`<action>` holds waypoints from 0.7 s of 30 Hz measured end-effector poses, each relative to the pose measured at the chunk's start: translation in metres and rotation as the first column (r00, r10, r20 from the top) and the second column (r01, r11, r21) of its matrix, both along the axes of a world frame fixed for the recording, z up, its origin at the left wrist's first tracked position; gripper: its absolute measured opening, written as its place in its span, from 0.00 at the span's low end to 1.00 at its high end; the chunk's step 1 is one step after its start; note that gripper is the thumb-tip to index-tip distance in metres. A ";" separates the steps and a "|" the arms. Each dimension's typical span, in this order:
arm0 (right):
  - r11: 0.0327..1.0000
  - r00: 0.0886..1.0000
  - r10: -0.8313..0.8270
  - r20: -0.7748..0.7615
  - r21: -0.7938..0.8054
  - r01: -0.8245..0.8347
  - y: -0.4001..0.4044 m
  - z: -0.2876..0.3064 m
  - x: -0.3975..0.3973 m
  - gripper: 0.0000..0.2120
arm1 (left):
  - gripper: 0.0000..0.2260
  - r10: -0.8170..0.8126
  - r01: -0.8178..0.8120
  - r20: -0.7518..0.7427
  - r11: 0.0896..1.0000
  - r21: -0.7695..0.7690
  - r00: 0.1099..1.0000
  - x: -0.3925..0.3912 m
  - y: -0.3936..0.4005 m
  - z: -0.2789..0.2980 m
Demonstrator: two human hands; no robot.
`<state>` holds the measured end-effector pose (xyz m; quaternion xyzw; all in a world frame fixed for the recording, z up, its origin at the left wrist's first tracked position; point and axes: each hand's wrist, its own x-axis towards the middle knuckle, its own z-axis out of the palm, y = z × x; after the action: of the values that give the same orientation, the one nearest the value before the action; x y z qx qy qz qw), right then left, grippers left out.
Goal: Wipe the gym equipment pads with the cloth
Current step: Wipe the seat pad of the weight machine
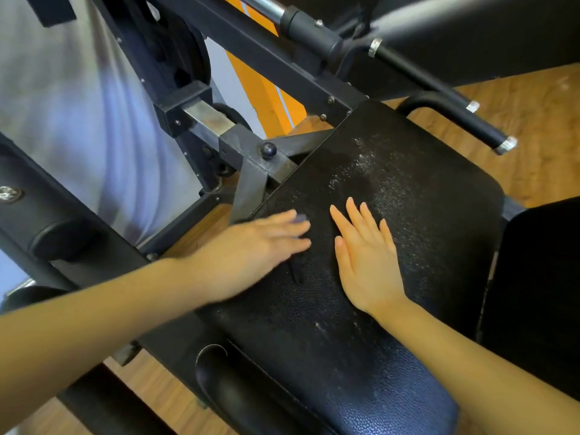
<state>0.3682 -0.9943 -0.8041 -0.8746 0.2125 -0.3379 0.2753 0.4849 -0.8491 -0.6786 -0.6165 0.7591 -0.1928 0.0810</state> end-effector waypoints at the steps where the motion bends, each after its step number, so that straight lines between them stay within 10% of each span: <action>1: 1.000 1.000 0.002 0.006 0.004 -0.002 0.000 -0.001 0.000 0.25 | 0.15 -0.069 0.071 -0.029 0.995 0.064 0.997 -0.013 0.008 -0.013; 5: 1.000 1.000 0.002 0.015 0.006 -0.002 -0.001 -0.002 0.000 0.26 | 0.16 -0.224 0.217 -0.002 0.943 0.253 0.975 -0.023 0.020 -0.023; 12: 1.000 1.000 -0.011 0.010 -0.003 0.011 -0.001 -0.002 0.000 0.25 | 0.24 0.292 -0.298 -0.083 0.952 -0.068 0.953 -0.006 -0.014 0.018; 21: 1.000 1.000 -0.024 -0.003 -0.011 0.024 -0.001 -0.003 0.002 0.25 | 0.16 0.190 -0.180 0.069 0.975 -0.130 0.979 -0.004 -0.013 0.006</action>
<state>0.3703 -0.9956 -0.8075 -0.8740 0.2214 -0.3411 0.2662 0.4810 -0.8618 -0.6731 -0.6799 0.6812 -0.2556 0.0913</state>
